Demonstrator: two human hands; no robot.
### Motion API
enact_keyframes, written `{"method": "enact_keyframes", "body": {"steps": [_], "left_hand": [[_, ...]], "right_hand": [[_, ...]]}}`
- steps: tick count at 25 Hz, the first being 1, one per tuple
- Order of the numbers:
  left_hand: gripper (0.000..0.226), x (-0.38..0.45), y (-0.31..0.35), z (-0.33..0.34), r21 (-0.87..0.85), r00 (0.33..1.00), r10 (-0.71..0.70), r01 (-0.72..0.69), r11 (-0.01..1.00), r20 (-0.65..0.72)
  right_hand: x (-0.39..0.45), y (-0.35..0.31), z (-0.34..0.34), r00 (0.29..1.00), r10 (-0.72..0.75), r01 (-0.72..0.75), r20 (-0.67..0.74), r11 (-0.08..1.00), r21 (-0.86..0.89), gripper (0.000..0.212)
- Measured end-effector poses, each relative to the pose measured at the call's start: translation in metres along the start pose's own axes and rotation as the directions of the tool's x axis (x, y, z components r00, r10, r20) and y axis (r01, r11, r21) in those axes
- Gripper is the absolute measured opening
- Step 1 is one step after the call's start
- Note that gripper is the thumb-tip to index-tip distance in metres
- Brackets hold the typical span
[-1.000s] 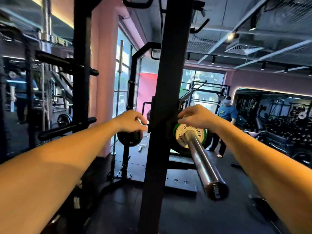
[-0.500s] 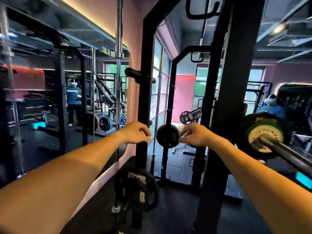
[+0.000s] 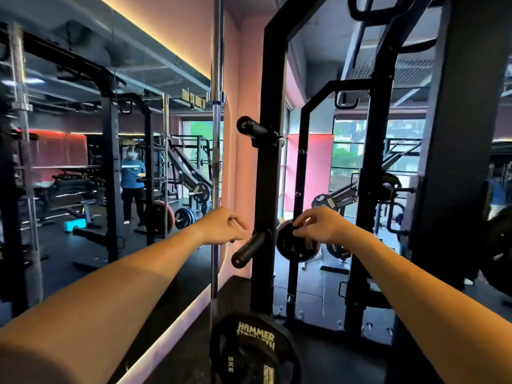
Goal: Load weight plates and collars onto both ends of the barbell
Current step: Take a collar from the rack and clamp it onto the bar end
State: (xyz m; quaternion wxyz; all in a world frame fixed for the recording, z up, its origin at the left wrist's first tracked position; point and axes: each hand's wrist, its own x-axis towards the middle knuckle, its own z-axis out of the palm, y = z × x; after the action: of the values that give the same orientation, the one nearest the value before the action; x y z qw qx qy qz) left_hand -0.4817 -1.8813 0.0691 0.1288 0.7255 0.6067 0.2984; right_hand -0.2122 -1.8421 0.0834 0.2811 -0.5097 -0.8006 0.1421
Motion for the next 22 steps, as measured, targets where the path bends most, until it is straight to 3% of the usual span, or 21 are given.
{"method": "enact_keyframes", "body": {"steps": [10, 16, 22], "left_hand": [[0.05, 0.159, -0.043, -0.055, -0.23, 0.99, 0.064, -0.091, 0.969, -0.123], [0.078, 0.248, -0.044, -0.074, -0.284, 0.966, 0.199, -0.24, 0.928, -0.166], [0.09, 0.304, -0.031, -0.095, -0.361, 0.932, 0.321, -0.362, 0.859, -0.17]], "right_hand": [[0.155, -0.034, -0.005, 0.974, 0.063, -0.042, -0.219, 0.994, 0.096, 0.039], [0.203, -0.047, -0.024, 0.91, 0.1, -0.037, -0.403, 0.987, 0.159, 0.062], [0.247, -0.066, -0.029, 0.881, 0.141, -0.047, -0.451, 0.976, 0.214, 0.091]]}}
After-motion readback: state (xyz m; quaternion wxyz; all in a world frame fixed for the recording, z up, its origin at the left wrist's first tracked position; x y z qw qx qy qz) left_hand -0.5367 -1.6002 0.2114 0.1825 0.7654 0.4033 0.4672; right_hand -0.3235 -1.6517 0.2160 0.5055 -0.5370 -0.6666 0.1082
